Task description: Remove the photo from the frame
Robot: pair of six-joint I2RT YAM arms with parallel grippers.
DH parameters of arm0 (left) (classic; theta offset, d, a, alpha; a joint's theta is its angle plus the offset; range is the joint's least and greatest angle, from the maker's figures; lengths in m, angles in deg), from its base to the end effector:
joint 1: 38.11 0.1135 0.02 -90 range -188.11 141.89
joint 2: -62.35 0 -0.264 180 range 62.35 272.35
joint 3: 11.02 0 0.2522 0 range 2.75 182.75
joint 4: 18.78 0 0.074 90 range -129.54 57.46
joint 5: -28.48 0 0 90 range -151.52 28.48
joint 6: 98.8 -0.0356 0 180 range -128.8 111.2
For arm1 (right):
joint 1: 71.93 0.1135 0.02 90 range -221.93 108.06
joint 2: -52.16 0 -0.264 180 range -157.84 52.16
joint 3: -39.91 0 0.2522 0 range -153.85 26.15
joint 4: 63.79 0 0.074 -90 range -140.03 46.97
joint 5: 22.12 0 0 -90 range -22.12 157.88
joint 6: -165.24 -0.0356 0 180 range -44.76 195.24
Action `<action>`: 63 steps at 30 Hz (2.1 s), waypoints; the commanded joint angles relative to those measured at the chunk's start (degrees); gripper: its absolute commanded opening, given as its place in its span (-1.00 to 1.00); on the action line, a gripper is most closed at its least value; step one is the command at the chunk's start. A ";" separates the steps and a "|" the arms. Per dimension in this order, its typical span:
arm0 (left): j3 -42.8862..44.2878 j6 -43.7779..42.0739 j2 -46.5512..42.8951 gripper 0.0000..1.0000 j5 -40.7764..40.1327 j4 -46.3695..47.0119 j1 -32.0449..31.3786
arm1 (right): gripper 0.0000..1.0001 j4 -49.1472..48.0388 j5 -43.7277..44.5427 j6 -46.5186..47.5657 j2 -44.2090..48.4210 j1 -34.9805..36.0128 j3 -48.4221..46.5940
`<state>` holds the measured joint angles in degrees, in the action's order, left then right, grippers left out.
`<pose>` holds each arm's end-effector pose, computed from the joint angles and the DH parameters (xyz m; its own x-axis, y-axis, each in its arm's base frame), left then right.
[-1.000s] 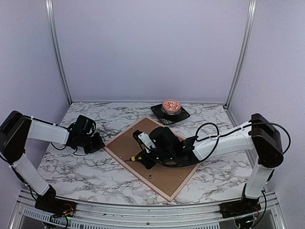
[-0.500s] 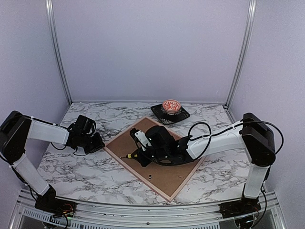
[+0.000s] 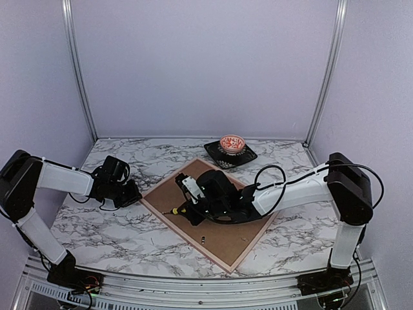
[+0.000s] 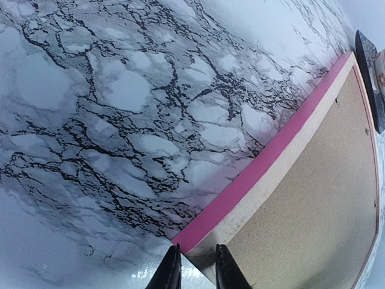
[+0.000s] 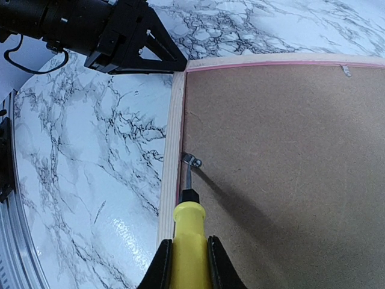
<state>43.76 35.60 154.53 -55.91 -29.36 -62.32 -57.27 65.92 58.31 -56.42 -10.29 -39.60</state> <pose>0.2755 -0.1277 0.1428 -0.8114 -0.3986 -0.4274 -0.1398 0.8425 -0.5202 0.1954 0.3646 0.1774 -0.5244 -0.3588 -0.7722 -0.7735 0.5799 0.2558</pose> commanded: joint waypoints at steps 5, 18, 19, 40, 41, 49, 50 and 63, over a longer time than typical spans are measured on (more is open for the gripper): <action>-2.61 -0.55 2.91 -0.59 1.34 -7.05 -0.58 | -1.00 0.41 1.68 -0.97 -2.25 0.26 -3.73; -2.52 -0.72 2.92 -0.59 1.46 -7.07 -0.59 | -1.00 1.74 5.46 -1.21 -1.69 -0.59 -5.23; -2.52 -0.76 2.89 -0.58 1.43 -7.05 -0.58 | -1.00 1.79 4.96 -0.98 -1.42 -0.57 -5.59; -1.98 -0.98 2.50 -0.58 2.53 -6.96 -0.64 | -1.00 10.27 5.50 2.35 -11.82 -12.69 -24.72; -1.99 -0.94 2.48 -0.58 2.52 -6.96 -0.61 | -1.00 10.83 5.23 2.68 -12.81 -12.99 -25.74; -2.17 -0.90 2.39 -0.58 2.62 -6.96 -0.67 | -1.00 11.93 3.41 3.71 -17.29 -13.41 -29.32; -2.17 -0.90 2.43 -0.58 2.68 -6.96 -0.67 | -1.00 12.04 3.60 3.74 -17.76 -13.40 -29.65; -2.25 -0.90 2.48 -0.58 2.57 -7.14 -0.76 | -1.00 12.39 10.97 1.94 -21.24 -15.86 -31.89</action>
<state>43.76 35.58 154.53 -55.63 -29.36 -62.32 -45.91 71.23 61.48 -75.26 -24.12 -69.51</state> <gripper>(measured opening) 0.209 0.146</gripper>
